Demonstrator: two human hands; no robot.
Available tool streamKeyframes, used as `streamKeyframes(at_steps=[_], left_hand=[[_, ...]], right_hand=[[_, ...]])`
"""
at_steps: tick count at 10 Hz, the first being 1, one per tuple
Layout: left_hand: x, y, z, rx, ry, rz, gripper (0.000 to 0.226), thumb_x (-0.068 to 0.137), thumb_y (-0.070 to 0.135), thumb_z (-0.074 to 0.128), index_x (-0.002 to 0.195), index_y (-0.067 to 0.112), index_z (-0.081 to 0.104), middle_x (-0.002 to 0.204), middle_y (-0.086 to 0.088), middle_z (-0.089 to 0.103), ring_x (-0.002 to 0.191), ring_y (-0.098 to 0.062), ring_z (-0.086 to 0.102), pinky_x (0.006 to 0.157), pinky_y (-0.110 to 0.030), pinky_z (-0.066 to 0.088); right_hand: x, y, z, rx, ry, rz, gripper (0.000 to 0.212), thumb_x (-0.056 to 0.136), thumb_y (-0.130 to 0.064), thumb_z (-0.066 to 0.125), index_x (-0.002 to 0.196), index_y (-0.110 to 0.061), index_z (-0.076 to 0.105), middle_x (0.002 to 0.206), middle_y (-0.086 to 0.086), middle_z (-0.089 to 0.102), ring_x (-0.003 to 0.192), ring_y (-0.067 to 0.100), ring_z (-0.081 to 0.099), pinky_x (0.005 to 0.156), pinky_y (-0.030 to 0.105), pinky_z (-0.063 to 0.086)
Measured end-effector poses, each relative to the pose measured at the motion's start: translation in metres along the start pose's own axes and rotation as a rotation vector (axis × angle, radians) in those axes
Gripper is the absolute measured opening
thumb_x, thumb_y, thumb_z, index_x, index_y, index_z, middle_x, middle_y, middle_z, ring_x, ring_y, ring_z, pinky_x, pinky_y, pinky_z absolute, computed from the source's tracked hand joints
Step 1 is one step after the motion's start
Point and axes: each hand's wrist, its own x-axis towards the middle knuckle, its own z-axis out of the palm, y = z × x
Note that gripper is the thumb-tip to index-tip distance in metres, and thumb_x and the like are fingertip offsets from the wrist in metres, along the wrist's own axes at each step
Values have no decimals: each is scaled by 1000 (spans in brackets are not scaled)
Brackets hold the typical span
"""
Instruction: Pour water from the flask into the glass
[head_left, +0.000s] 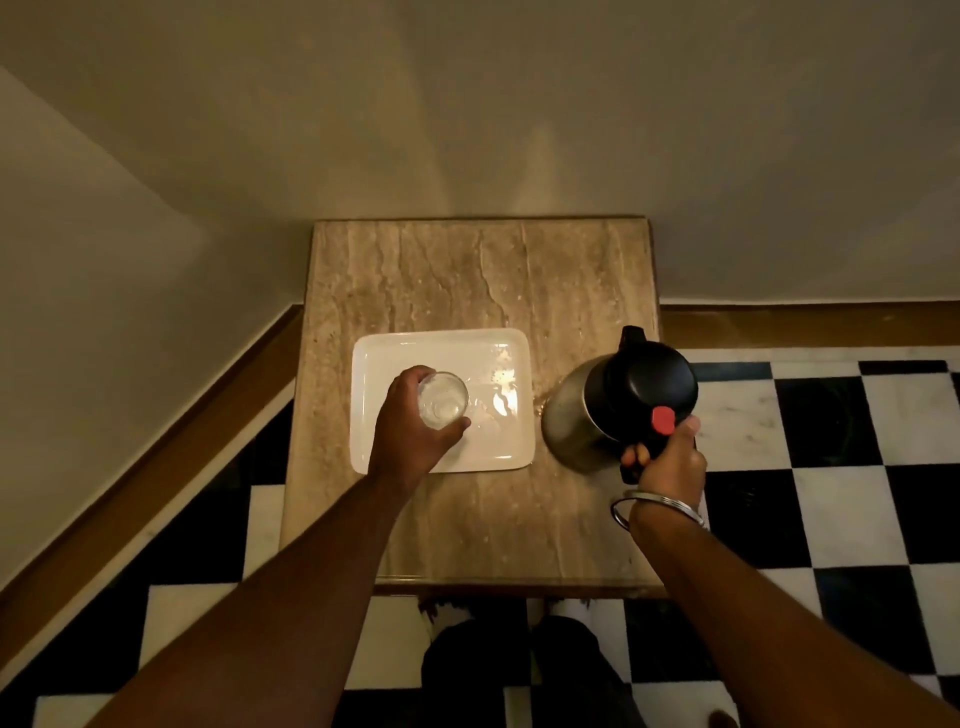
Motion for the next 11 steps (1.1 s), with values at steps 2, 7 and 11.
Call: streamKeyframes(at_steps=[2, 7, 11], left_hand=[[7, -15, 12, 13, -27, -6, 80, 61, 20, 95, 127, 19, 49, 121, 11, 55, 113, -13, 54, 96, -28, 43], [4, -25, 21, 9, -8, 2, 80, 65, 25, 93, 129, 26, 46, 126, 5, 61, 116, -18, 57, 100, -35, 47], [-19, 58, -59, 522, -181, 10, 135, 65, 70, 77, 155, 19, -9, 167, -7, -3, 152, -30, -1, 121, -57, 6]], right_hand=[[8, 9, 4, 25, -21, -29, 51, 88, -64, 29, 71, -24, 56, 36, -6, 49, 37, 7, 52, 46, 22, 45], [10, 17, 6, 47, -17, -47, 61, 90, -65, 21, 74, -17, 55, 35, -5, 49, 37, 9, 53, 49, 21, 47], [-39, -50, -28, -589, -142, -375, 49, 101, -43, 25, 96, -10, 61, 97, 18, 63, 84, 30, 57, 72, 35, 39]])
